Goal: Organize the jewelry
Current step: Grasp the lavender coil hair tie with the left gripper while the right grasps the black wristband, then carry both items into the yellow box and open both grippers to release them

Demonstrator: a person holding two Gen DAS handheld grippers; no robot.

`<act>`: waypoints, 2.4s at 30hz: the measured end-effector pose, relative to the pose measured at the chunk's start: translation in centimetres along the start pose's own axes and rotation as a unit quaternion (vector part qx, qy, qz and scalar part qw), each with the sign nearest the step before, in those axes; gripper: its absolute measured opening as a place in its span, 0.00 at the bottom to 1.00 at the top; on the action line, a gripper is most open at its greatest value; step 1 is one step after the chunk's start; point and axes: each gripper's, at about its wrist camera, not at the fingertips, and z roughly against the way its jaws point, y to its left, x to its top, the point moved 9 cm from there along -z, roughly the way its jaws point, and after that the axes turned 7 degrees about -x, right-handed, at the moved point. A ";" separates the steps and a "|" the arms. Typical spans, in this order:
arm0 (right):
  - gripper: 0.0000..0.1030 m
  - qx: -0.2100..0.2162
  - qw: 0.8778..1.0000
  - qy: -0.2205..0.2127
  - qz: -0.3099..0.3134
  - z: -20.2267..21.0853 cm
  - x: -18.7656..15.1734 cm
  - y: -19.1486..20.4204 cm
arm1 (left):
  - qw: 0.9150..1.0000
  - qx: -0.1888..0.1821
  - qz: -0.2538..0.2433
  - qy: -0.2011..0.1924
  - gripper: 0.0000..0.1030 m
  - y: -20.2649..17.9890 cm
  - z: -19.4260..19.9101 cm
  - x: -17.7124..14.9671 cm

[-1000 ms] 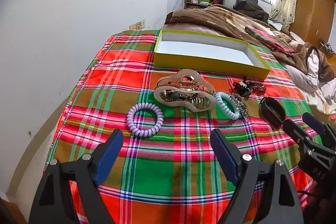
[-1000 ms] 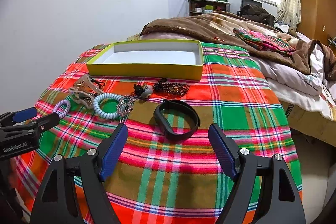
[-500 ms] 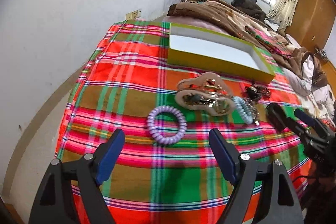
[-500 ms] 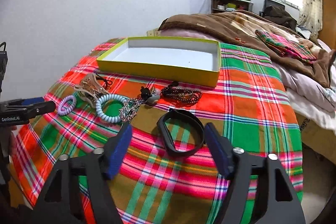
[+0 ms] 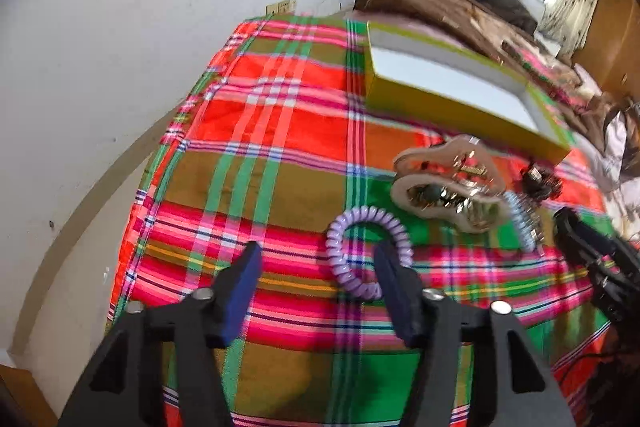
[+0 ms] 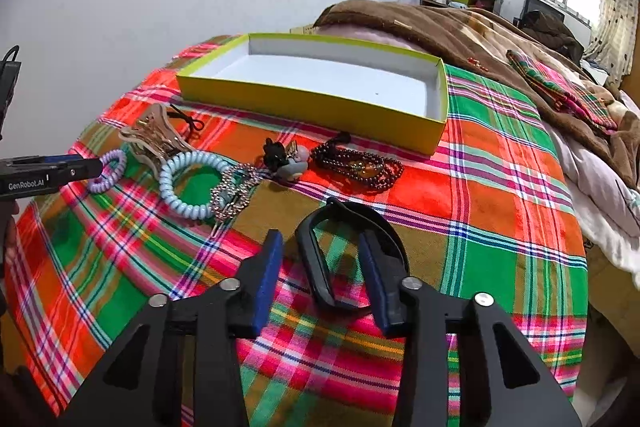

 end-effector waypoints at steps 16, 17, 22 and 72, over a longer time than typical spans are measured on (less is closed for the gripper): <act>0.33 -0.009 1.000 0.022 0.007 -1.0 -0.3 0.1 | 0.999 0.030 -0.033 -0.001 0.39 -0.6 -0.4 0.2; 0.30 -0.009 1.000 0.022 0.006 -1.0 -0.3 0.1 | 0.999 0.031 -0.038 -0.002 0.37 -0.8 -0.5 0.2; 0.18 -0.008 1.000 0.022 0.007 -0.9 -0.3 0.6 | 0.999 0.022 -0.042 -0.001 0.29 -1.6 -0.8 0.5; 0.12 -0.028 0.999 -0.022 -0.014 -5.0 15.1 -2.9 | 0.990 -0.115 -0.061 -0.053 0.10 -8.5 -3.2 17.5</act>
